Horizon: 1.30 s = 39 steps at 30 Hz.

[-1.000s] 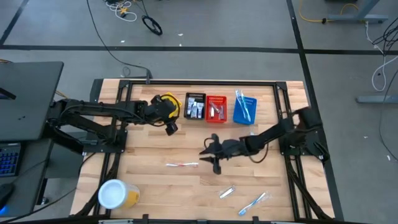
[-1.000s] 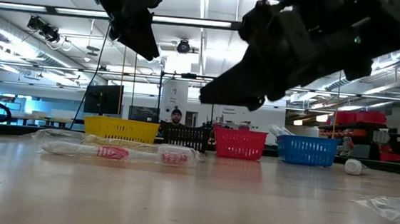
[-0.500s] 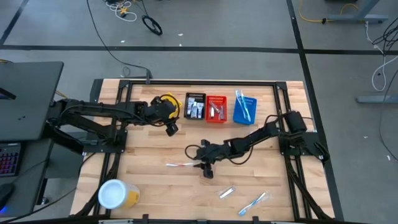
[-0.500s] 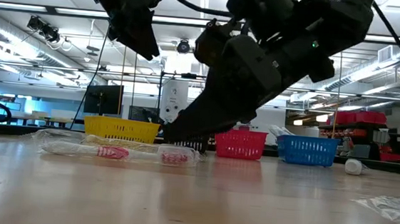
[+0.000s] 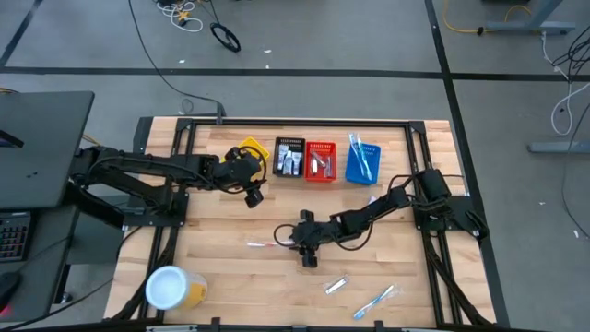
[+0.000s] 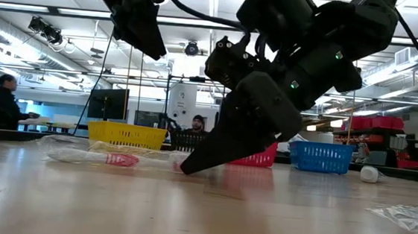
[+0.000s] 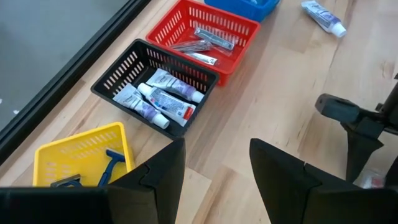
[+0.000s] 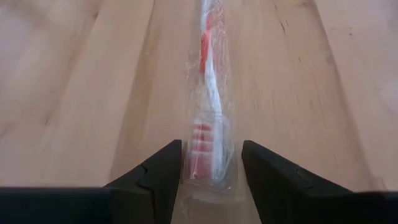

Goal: Pick & Place Travel size toiletries
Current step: Put the orange toothbrush into the blue basket

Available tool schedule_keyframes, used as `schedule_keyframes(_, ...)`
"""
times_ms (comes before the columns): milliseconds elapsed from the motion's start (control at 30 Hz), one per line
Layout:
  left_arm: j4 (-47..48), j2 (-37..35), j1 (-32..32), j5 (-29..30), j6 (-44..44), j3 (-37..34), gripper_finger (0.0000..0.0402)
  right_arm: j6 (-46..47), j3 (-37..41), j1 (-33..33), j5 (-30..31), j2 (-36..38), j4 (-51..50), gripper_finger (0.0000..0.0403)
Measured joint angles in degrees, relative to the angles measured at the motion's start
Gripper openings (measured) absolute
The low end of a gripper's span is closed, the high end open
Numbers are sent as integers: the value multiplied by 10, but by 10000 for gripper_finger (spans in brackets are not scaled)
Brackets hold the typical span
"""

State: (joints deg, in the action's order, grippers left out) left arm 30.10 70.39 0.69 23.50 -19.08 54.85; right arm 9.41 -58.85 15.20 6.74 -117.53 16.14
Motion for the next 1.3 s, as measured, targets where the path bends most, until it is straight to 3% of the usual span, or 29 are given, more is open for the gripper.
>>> schedule_keyframes(367,0,0,0,10,18,0,190,6,1,0,3,0,1,113)
schedule_keyframes(600,0,0,0,11,28,0,190,7,2,-1,2,5,-4,106)
schedule_keyframes(767,0,0,0,11,35,0,190,11,3,-2,14,44,-83,105)
schedule_keyframes(1033,-1,0,0,13,37,0,190,52,3,-1,150,169,-256,105)
schedule_keyframes(1300,-1,0,0,13,35,0,190,316,8,-1,380,313,-540,105)
